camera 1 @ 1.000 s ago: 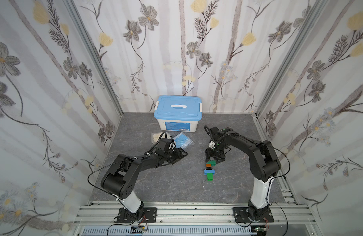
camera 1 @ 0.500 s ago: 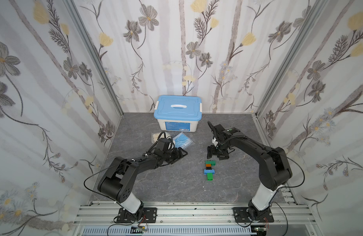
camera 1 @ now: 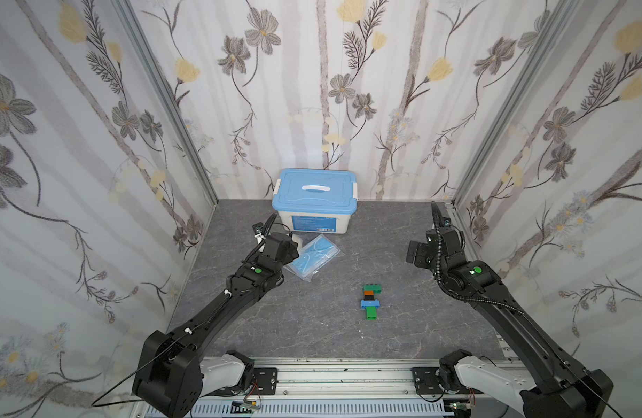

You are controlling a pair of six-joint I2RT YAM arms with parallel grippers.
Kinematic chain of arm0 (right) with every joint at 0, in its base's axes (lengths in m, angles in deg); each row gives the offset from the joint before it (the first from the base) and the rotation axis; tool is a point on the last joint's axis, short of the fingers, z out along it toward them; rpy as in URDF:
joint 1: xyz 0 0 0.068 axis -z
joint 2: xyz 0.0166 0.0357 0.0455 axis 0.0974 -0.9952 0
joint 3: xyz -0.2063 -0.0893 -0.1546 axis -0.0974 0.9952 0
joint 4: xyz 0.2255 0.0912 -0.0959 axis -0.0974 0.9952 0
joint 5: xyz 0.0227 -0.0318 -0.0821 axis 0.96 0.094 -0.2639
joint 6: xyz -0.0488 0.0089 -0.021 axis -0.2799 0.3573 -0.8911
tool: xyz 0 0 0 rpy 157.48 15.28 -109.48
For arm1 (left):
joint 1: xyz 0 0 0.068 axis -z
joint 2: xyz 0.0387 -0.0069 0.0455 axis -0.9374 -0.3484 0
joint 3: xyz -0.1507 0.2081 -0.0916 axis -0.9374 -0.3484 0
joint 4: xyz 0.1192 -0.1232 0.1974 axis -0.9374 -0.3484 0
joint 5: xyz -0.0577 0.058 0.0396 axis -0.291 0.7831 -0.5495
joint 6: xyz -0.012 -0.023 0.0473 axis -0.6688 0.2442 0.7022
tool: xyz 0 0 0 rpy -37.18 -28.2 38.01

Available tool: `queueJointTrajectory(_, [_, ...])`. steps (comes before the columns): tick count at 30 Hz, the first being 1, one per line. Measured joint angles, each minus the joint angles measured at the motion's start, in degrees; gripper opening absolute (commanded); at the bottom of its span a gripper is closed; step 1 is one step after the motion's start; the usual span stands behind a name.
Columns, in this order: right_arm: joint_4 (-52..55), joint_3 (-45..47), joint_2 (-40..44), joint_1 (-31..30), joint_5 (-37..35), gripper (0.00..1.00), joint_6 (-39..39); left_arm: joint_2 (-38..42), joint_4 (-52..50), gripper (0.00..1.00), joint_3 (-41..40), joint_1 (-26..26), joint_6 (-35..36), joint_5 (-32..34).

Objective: Assemble the letter f with lego
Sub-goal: Reset both arms

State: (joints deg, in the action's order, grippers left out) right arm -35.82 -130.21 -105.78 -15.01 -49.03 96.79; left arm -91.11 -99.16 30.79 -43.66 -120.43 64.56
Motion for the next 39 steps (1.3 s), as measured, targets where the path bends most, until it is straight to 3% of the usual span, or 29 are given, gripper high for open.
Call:
queueJointTrajectory(4, [-6.2, 4.9, 3.0, 3.7, -6.4, 1.0, 0.0, -0.9, 7.4, 1.0, -8.5, -4.2, 9.3, 11.0])
queueJointTrajectory(7, [-12.3, 11.1, 4.4, 6.3, -8.3, 1.0, -0.5, 0.0, 15.5, 1.0, -15.1, -9.0, 12.8, 13.7])
queueJointTrajectory(10, [-21.6, 18.4, 2.6, 12.5, -2.3, 1.0, -6.8, 1.6, 27.9, 1.0, -21.5, -14.8, 16.5, 12.3])
queueJointTrajectory(13, [-30.5, 23.4, 0.3, 17.2, 4.5, 1.0, -9.2, -3.3, 35.9, 1.0, -23.3, -18.8, 19.6, 11.4])
queueJointTrajectory(18, [-43.3, 26.9, -7.2, 19.3, 9.4, 0.99, -12.3, -12.6, 48.5, 1.0, -25.5, -21.3, 22.7, 6.0])
queueJointTrajectory(23, [-53.2, 26.9, -14.1, 18.2, 12.6, 1.0, -18.0, -16.5, 57.1, 1.0, -25.6, -21.8, 27.9, -8.2])
queueJointTrajectory(26, [-69.9, 36.3, -14.8, 19.1, 18.5, 0.99, -20.0, -17.0, 58.8, 1.0, -25.7, -22.4, 29.0, -12.9])
queueJointTrajectory(29, [-67.1, 36.9, -15.1, 19.9, 21.0, 1.0, -21.4, -17.0, 59.6, 1.0, -25.4, -23.1, 29.4, -15.5])
queueJointTrajectory(33, [-73.2, 35.1, -14.2, 18.9, 22.9, 0.99, -22.4, -17.8, 62.5, 1.0, -26.1, -23.6, 29.4, -17.2])
queueJointTrajectory(39, [-72.0, 33.5, -14.5, 18.5, 24.7, 0.99, -23.9, -18.6, 63.1, 1.0, -26.1, -24.9, 30.9, -25.9])
